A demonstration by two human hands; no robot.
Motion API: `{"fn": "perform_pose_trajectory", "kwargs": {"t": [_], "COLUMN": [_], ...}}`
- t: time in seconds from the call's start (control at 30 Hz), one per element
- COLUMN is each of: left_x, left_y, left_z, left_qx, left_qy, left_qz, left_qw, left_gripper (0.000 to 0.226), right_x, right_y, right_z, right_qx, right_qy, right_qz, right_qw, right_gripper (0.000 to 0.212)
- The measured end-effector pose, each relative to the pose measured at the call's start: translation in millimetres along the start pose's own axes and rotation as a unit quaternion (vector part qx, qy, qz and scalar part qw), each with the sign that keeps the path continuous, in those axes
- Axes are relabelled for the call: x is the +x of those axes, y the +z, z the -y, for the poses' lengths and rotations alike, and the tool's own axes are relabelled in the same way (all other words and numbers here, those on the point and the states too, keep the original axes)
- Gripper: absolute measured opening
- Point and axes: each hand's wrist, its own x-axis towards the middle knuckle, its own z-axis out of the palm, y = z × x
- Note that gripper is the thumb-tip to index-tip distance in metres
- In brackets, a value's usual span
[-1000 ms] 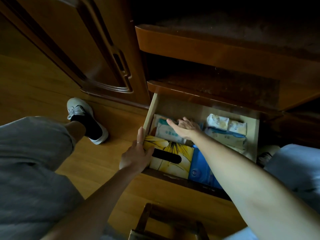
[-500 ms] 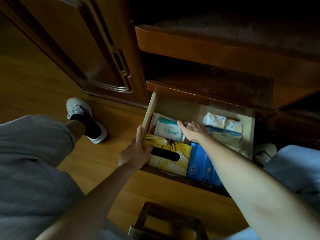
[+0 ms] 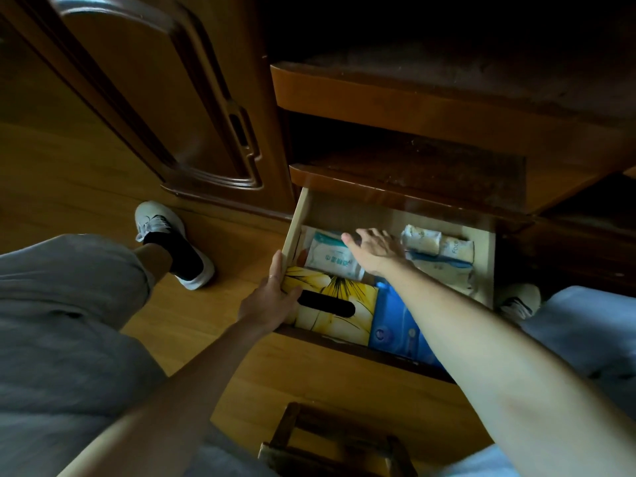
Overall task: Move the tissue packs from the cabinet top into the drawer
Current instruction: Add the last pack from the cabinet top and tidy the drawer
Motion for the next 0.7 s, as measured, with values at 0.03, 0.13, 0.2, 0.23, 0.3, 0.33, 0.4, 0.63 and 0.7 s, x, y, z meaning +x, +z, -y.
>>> {"fn": "perform_pose_trajectory", "kwargs": {"t": [0.03,0.13,0.2,0.23,0.3,0.33,0.4,0.63,0.7], "left_x": [-2,-9,-17,-22,-32,-36,-42,-56,-56], "left_y": [-3,-13,-19,-21,-22,-22,-21,7,7], "left_z": [0,5,9,10,10,8,-1,-39,-45], "left_qx": [-0.006,0.008,0.002,0.012,0.098,0.157,0.246,0.380,0.395], "left_qy": [0.006,0.017,0.026,0.040,0.116,0.177,0.288,0.344,0.344], "left_qz": [0.002,-0.009,-0.018,-0.030,-0.086,-0.108,-0.091,0.042,0.045], "left_qw": [1.000,1.000,0.999,0.999,0.985,0.966,0.921,0.858,0.851], "left_gripper": [0.085,0.076,0.073,0.079,0.097,0.100,0.094,0.039,0.035], "right_x": [-6,-35,-63,-79,-115,-133,-165,-234,-235], "right_y": [-4,-13,-14,-12,-6,-2,3,29,32], "right_z": [-1,-11,-24,-32,-50,-58,-73,-118,-121], "right_qx": [-0.001,0.028,0.049,0.047,0.033,0.019,-0.018,-0.112,-0.138], "right_qy": [-0.007,-0.024,-0.058,-0.080,-0.114,-0.121,-0.120,-0.118,-0.124], "right_qz": [-0.016,-0.054,-0.073,-0.083,-0.094,-0.090,-0.063,0.013,-0.012], "right_qw": [1.000,0.998,0.994,0.992,0.988,0.988,0.991,0.987,0.983], "right_gripper": [0.079,0.071,0.063,0.058,0.052,0.052,0.060,0.053,0.043]}}
